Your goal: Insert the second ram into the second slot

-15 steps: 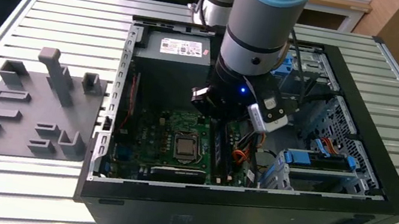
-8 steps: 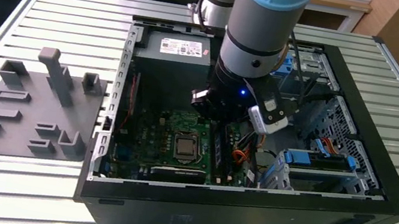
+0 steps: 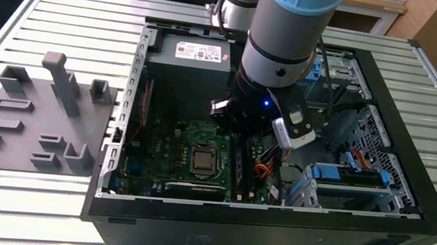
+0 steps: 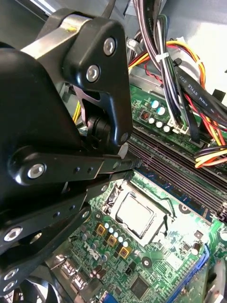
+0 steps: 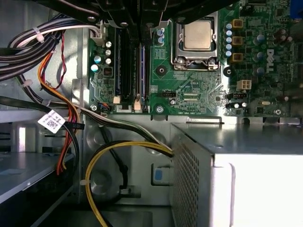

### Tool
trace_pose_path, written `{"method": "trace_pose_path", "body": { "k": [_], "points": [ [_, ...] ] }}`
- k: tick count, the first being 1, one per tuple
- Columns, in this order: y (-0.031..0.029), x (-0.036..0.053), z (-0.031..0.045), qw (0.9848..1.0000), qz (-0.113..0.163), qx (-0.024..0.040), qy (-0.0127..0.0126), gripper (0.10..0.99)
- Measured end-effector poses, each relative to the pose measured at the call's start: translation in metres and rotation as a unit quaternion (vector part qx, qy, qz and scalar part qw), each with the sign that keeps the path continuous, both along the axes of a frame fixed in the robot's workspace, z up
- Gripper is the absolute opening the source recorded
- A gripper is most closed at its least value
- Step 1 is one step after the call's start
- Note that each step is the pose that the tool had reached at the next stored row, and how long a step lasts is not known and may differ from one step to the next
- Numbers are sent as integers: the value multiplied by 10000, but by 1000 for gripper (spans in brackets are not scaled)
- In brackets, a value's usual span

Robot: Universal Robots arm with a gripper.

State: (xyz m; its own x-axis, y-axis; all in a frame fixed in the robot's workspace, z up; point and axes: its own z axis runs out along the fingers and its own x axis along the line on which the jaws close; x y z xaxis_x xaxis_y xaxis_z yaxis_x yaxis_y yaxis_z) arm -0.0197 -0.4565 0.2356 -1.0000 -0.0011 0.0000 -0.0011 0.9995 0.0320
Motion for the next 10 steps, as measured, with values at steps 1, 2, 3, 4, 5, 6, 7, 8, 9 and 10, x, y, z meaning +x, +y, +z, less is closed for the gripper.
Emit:
{"method": "trace_pose_path", "body": {
  "k": [1,2,3,4,5,6,7,8,9,10],
  "points": [
    [-1,4,-8,10000,-4,0,0,129],
    [-1,6,-20,10000,-4,2,0,129],
    [-1,11,-34,10000,-3,5,1,129],
    [-1,11,-45,10000,-3,4,3,129],
    [-1,11,-54,10000,-2,4,3,129],
    [-2,11,-61,10000,4,5,4,129],
    [-3,11,-66,10000,15,4,4,129],
    [-3,14,-68,10000,23,3,4,129],
    [-3,20,-70,10000,25,3,4,129],
    [-3,25,-71,10000,25,4,4,129]
  ]
}}
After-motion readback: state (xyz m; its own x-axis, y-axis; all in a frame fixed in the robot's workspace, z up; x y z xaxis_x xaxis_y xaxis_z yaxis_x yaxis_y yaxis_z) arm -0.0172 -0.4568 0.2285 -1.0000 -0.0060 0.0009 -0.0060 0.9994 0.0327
